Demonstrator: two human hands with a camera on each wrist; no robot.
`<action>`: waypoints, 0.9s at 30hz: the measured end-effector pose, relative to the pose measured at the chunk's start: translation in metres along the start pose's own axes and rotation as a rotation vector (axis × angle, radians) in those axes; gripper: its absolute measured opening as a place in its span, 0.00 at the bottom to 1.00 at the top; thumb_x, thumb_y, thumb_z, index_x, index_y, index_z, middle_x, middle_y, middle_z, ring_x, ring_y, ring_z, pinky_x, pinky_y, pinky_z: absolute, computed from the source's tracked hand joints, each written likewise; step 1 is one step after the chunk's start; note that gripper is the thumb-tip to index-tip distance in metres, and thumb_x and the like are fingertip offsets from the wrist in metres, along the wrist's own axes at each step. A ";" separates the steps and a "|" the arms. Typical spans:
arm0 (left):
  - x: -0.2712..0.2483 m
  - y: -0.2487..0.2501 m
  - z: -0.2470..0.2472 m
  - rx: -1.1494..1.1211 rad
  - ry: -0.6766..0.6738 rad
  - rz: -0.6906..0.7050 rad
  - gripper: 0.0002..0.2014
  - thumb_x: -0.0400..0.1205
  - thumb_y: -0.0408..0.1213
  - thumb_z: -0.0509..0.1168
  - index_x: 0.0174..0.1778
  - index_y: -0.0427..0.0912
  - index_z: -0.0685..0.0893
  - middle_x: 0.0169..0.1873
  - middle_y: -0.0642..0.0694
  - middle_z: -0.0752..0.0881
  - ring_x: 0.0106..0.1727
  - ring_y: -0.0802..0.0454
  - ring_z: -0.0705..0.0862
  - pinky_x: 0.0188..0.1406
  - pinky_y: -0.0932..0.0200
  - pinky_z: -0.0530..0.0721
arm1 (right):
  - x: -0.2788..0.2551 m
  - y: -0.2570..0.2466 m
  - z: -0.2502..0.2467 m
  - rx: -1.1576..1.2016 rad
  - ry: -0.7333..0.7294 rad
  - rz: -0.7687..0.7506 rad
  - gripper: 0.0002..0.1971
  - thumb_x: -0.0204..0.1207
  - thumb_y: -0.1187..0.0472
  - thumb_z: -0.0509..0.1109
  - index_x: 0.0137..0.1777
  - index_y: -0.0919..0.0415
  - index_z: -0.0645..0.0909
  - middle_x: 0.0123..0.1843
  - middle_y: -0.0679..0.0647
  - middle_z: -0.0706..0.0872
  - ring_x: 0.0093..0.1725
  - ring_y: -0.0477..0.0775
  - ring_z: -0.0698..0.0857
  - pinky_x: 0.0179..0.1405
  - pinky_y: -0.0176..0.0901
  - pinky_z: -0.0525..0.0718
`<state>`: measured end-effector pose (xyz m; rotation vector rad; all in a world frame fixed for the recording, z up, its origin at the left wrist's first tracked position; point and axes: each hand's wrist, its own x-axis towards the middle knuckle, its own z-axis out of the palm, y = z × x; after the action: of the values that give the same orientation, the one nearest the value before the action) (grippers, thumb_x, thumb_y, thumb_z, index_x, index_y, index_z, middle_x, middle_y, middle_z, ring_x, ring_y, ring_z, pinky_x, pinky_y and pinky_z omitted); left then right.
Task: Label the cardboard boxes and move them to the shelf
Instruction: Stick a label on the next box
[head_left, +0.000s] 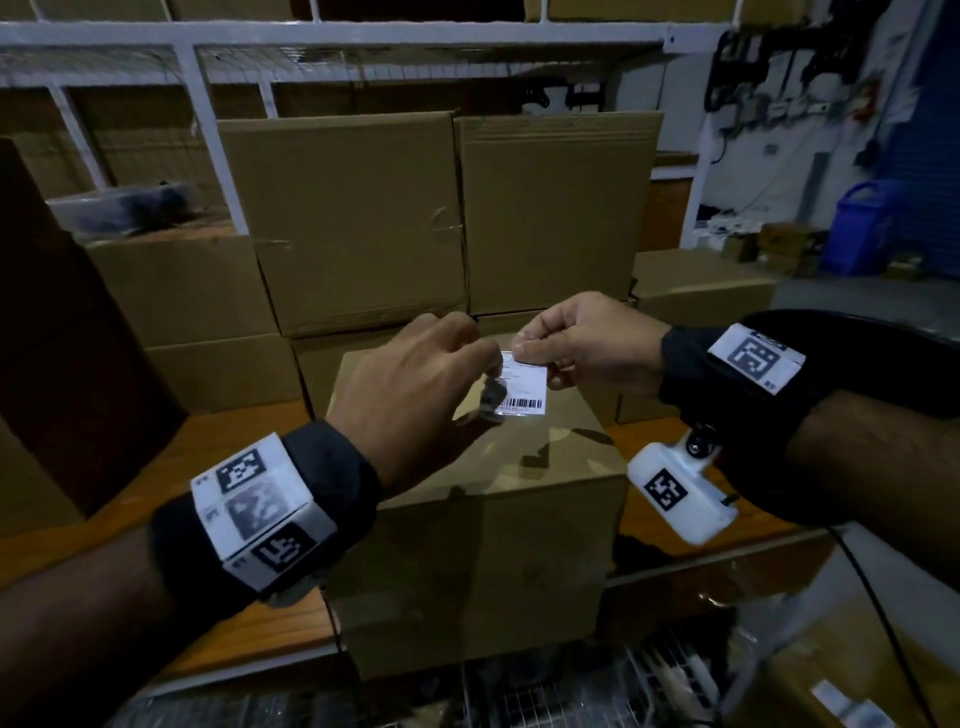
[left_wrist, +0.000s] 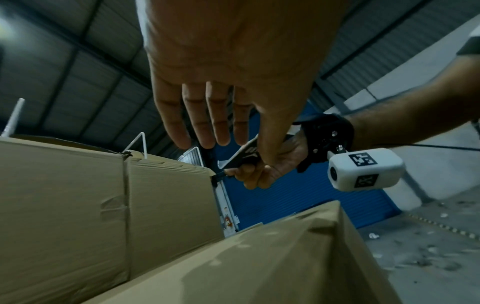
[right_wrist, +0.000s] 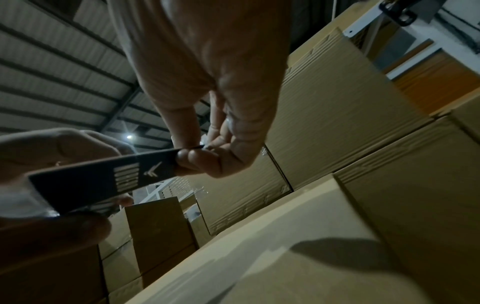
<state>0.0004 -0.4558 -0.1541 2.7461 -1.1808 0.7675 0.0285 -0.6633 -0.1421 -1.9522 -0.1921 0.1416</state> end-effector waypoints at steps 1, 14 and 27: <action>0.002 0.005 0.001 -0.009 0.033 0.044 0.17 0.74 0.50 0.63 0.55 0.47 0.83 0.55 0.45 0.83 0.51 0.48 0.81 0.39 0.52 0.86 | -0.004 0.003 -0.004 0.012 0.011 0.000 0.09 0.76 0.64 0.72 0.51 0.70 0.85 0.39 0.57 0.89 0.37 0.51 0.84 0.31 0.35 0.82; 0.071 0.108 0.036 -0.106 0.183 0.100 0.11 0.75 0.40 0.65 0.51 0.43 0.84 0.42 0.45 0.85 0.32 0.49 0.82 0.21 0.60 0.71 | -0.065 0.055 -0.106 0.145 0.192 0.034 0.09 0.72 0.67 0.75 0.51 0.69 0.85 0.39 0.55 0.90 0.37 0.49 0.86 0.31 0.34 0.82; 0.223 0.230 0.128 -0.326 0.010 0.033 0.04 0.81 0.30 0.61 0.49 0.41 0.79 0.47 0.42 0.81 0.47 0.36 0.82 0.41 0.43 0.79 | -0.104 0.156 -0.257 0.282 0.664 0.144 0.07 0.70 0.75 0.75 0.42 0.66 0.81 0.38 0.61 0.86 0.32 0.49 0.85 0.27 0.32 0.83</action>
<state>0.0247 -0.7975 -0.1955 2.4604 -1.2280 0.5345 -0.0138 -0.9755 -0.1880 -1.6330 0.3873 -0.3678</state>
